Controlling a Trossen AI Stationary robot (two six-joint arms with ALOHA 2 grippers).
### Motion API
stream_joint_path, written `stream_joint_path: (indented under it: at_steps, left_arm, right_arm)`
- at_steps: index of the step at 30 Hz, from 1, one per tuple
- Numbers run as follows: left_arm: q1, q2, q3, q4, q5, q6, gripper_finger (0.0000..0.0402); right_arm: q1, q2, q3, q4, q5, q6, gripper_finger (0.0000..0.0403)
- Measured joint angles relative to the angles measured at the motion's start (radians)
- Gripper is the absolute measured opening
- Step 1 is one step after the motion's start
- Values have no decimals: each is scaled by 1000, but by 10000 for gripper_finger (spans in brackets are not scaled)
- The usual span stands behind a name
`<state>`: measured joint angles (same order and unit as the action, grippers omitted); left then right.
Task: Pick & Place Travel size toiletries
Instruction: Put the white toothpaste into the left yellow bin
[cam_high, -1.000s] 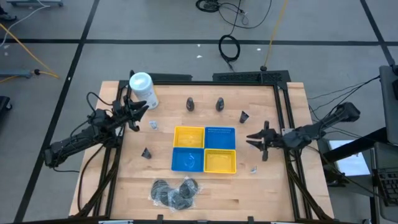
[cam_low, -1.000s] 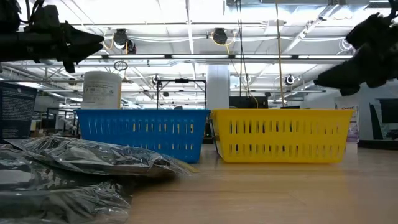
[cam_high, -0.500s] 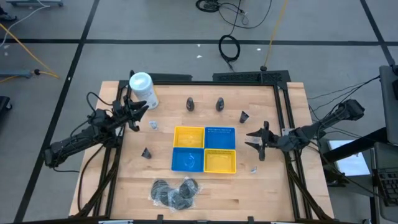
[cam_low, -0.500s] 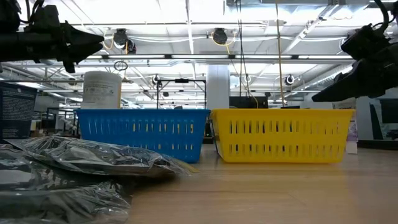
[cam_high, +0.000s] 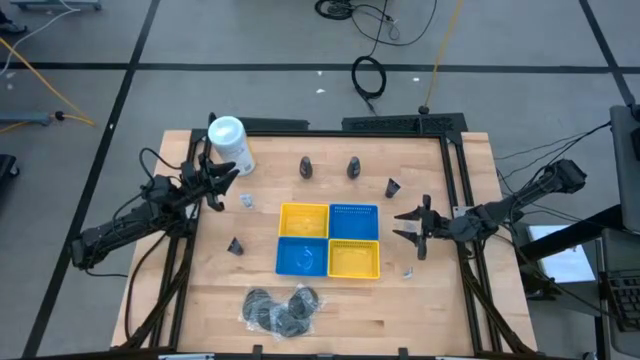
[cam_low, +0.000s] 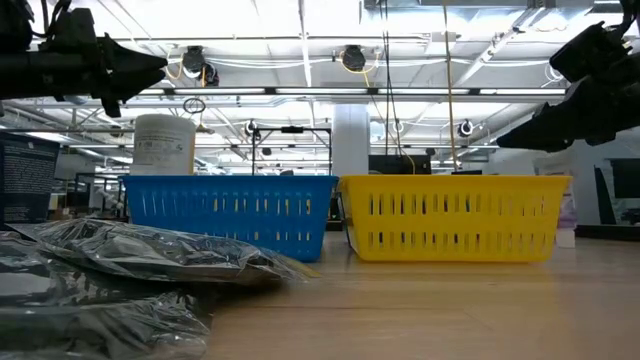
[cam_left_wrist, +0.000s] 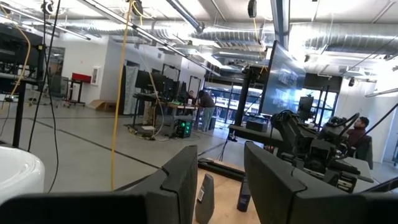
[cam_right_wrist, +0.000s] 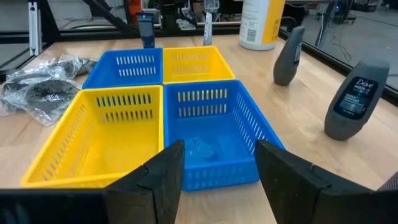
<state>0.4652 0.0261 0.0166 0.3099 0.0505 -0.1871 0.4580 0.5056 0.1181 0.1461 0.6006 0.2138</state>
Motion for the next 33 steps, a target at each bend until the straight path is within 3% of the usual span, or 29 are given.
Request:
stream_joint_path:
  at_steps: [9, 13, 22, 33]
  left_arm:
    - [0, 0, 0, 0, 0, 0, 131]
    - [0, 0, 0, 0, 0, 0, 131]
    - [0, 0, 0, 0, 0, 0, 131]
    - [0, 0, 0, 0, 0, 0, 131]
  right_arm:
    - [0, -3, 22, -19, 23, -39, 191]
    - [2, -3, 99, -146, 29, -38, 191]
    - [2, 6, 151, -439, 6, 212, 192]
    - [2, 78, 150, -460, -7, 276, 184]
